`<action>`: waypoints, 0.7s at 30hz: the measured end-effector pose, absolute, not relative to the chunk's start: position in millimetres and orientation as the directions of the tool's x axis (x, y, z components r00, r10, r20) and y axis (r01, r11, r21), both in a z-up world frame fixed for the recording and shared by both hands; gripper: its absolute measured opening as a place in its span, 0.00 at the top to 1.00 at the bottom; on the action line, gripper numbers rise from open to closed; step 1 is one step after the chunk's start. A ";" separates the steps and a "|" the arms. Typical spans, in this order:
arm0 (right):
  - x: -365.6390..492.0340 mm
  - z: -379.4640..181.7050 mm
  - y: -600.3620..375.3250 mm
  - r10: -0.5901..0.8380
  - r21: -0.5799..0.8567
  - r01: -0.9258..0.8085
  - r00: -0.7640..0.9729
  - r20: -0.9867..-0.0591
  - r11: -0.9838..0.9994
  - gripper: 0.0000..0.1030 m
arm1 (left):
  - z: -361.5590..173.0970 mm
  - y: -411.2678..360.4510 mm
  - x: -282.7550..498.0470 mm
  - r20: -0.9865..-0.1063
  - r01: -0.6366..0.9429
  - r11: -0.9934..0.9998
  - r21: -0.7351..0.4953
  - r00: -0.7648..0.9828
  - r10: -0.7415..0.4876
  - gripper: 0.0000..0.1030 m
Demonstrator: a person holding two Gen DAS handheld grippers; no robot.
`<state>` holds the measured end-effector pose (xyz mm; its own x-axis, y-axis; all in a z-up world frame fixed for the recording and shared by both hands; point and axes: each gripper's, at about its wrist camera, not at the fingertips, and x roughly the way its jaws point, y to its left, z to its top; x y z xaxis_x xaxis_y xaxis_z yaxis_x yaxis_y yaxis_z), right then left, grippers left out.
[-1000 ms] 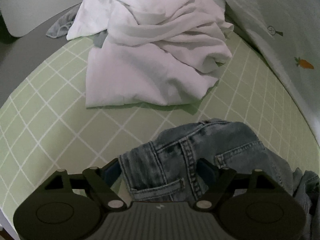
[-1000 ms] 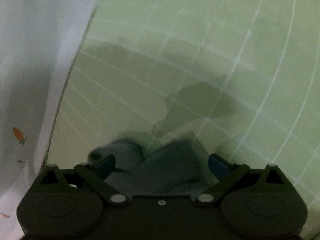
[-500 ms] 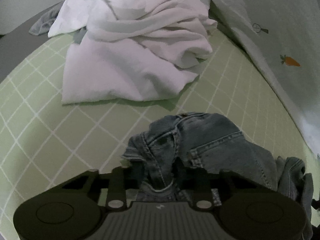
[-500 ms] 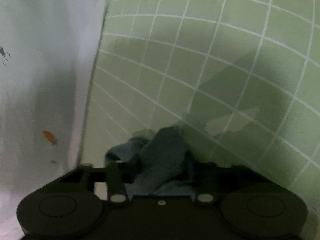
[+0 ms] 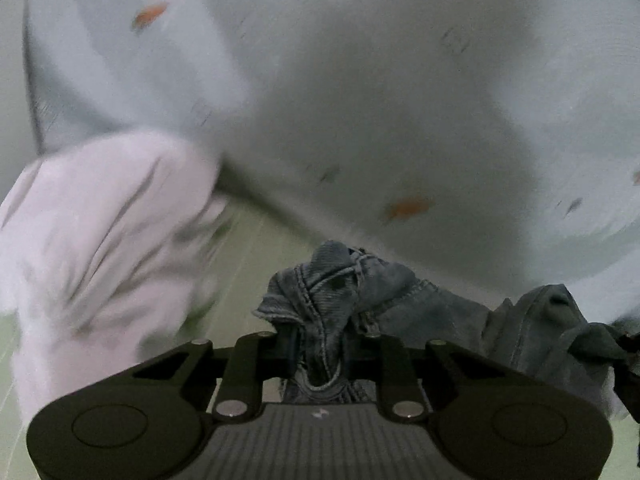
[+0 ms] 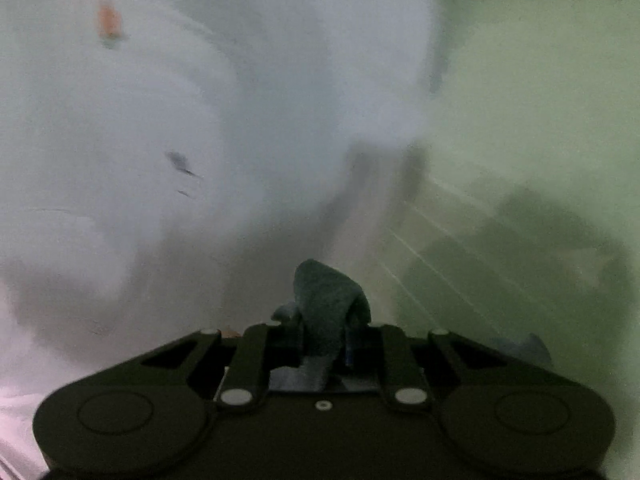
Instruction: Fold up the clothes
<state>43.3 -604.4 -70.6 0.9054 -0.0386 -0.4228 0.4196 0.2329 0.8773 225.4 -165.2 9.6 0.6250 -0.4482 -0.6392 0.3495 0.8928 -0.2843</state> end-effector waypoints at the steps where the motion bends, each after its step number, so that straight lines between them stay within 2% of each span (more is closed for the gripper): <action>1: 43.0 -54.5 -610.1 -0.054 0.884 0.387 0.921 -0.387 0.262 0.83 | 21.4 -169.4 226.6 -0.611 0.361 0.883 -0.299 0.639 -0.468 0.81; 6: 24.8 27.6 -629.4 -0.100 0.885 0.199 0.980 -0.172 0.421 0.83 | 79.3 -173.8 212.8 -0.472 0.410 0.853 -0.323 0.712 -0.520 0.82; 8: 20.2 43.8 -629.8 -0.112 0.870 0.145 0.988 -0.104 0.472 0.83 | 93.0 -164.4 199.9 -0.424 0.414 0.854 -0.316 0.744 -0.517 0.82; 10: 3.7 50.7 -624.6 -0.115 0.860 0.096 0.992 -0.044 0.502 0.83 | 98.0 -151.8 186.4 -0.403 0.394 0.869 -0.298 0.773 -0.489 0.82; 12: -14.6 42.4 -616.9 -0.099 0.859 0.078 0.995 -0.031 0.507 0.83 | 89.7 -137.7 174.2 -0.430 0.361 0.893 -0.270 0.784 -0.447 0.82; 14: -32.4 19.0 -606.8 -0.088 0.851 0.137 0.990 -0.107 0.507 0.81 | 68.0 -122.9 165.1 -0.503 0.307 0.919 -0.249 0.770 -0.393 0.81; 15: -38.4 4.6 -601.1 -0.084 0.842 0.182 0.983 -0.161 0.508 0.73 | 52.8 -115.7 162.0 -0.554 0.274 0.932 -0.239 0.750 -0.362 0.81; 17: -54.1 -29.8 -586.2 -0.106 0.780 0.356 0.929 -0.354 0.514 0.61 | 13.8 -102.6 157.1 -0.687 0.196 0.958 -0.209 0.668 -0.286 0.76; 19: -75.2 -63.5 -572.7 -0.128 0.704 0.491 0.855 -0.502 0.513 0.59 | -23.6 -91.7 151.1 -0.788 0.132 0.975 -0.181 0.573 -0.224 0.72; 21: -97.9 -91.4 -560.0 -0.142 0.646 0.585 0.785 -0.603 0.491 0.50 | -32.3 -88.4 140.5 -0.804 0.124 0.976 -0.178 0.554 -0.217 0.71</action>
